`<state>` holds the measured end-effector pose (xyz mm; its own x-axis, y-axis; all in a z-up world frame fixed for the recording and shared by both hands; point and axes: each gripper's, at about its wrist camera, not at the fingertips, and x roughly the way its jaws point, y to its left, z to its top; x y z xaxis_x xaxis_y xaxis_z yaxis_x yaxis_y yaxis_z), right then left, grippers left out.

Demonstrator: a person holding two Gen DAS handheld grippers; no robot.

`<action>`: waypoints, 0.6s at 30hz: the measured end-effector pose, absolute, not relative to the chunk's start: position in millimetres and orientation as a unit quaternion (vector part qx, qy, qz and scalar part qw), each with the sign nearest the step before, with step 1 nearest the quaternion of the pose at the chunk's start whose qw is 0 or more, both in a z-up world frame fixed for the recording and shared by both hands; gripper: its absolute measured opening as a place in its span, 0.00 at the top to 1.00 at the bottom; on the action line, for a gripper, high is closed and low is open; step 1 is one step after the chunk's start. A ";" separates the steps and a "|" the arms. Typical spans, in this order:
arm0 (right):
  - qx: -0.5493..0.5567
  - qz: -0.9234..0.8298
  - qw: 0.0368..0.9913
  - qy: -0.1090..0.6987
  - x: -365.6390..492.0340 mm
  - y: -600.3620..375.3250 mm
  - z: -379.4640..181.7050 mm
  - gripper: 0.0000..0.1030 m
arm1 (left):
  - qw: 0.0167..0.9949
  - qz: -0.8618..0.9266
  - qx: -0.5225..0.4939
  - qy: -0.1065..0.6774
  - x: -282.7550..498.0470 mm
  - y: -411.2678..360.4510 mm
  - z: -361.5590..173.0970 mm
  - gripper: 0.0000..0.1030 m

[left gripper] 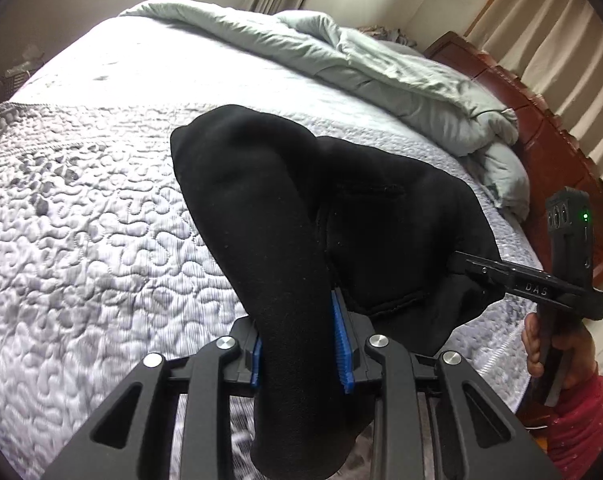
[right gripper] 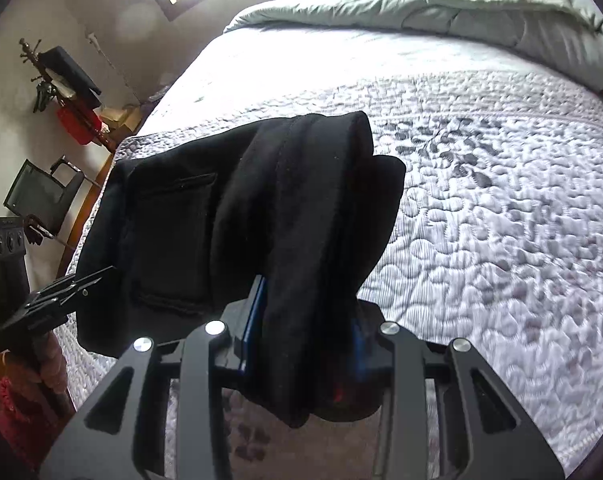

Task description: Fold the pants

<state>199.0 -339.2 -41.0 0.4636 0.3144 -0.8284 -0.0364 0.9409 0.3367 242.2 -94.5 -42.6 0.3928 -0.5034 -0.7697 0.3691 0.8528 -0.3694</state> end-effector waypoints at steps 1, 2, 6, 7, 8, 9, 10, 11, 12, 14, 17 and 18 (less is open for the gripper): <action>0.139 0.106 0.840 0.513 205.9 -341.4 -49.1 0.66 | 0.829 -0.259 -0.069 0.491 247.5 -95.1 -51.5 0.72; 0.141 0.108 0.835 0.520 211.1 -342.9 -58.4 0.66 | 0.827 -0.258 -0.069 0.495 250.8 -96.9 -57.7 0.72; 0.141 0.110 0.822 0.540 221.8 -348.5 -92.3 0.64 | 0.819 -0.250 -0.051 0.514 255.1 -102.3 -90.4 0.70; 0.144 0.112 0.822 0.540 222.5 -350.8 -96.1 0.63 | 0.821 -0.248 -0.043 0.513 254.4 -103.9 -97.1 0.68; 0.149 0.114 0.821 0.539 222.3 -353.0 -99.0 0.60 | 0.822 -0.246 -0.040 0.511 254.5 -104.4 -99.9 0.67; 0.153 0.116 0.820 0.539 222.2 -355.7 -102.5 0.57 | 0.824 -0.244 -0.038 0.510 254.1 -103.8 -103.7 0.65; 0.149 0.116 0.820 0.540 221.4 -355.8 -105.4 0.55 | 0.825 -0.243 -0.036 0.509 254.2 -104.7 -104.9 0.63; 0.144 0.115 0.819 0.543 221.5 -356.6 -109.4 0.52 | 0.825 -0.241 -0.031 0.510 254.4 -106.1 -107.7 0.62; 0.140 0.114 0.819 0.545 221.1 -355.2 -112.2 0.48 | 0.826 -0.240 -0.025 0.510 254.0 -107.0 -109.8 0.60; 0.148 0.116 0.818 0.544 219.6 -359.3 -121.1 0.44 | 0.828 -0.237 -0.012 0.508 252.0 -108.3 -114.2 0.56; 0.172 0.122 0.818 0.535 213.3 -365.1 -129.4 0.33 | 0.831 -0.234 -0.005 0.505 249.0 -106.9 -118.4 0.50; 0.177 0.121 0.819 0.532 210.3 -368.7 -132.9 0.26 | 0.832 -0.232 -0.003 0.503 248.9 -107.8 -118.9 0.46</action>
<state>210.3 -368.7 -132.9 0.4049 0.3874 -0.8283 -0.0102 0.9077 0.4195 248.9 -107.8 -118.9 0.3859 -0.3896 -0.8363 0.3844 0.8919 -0.2381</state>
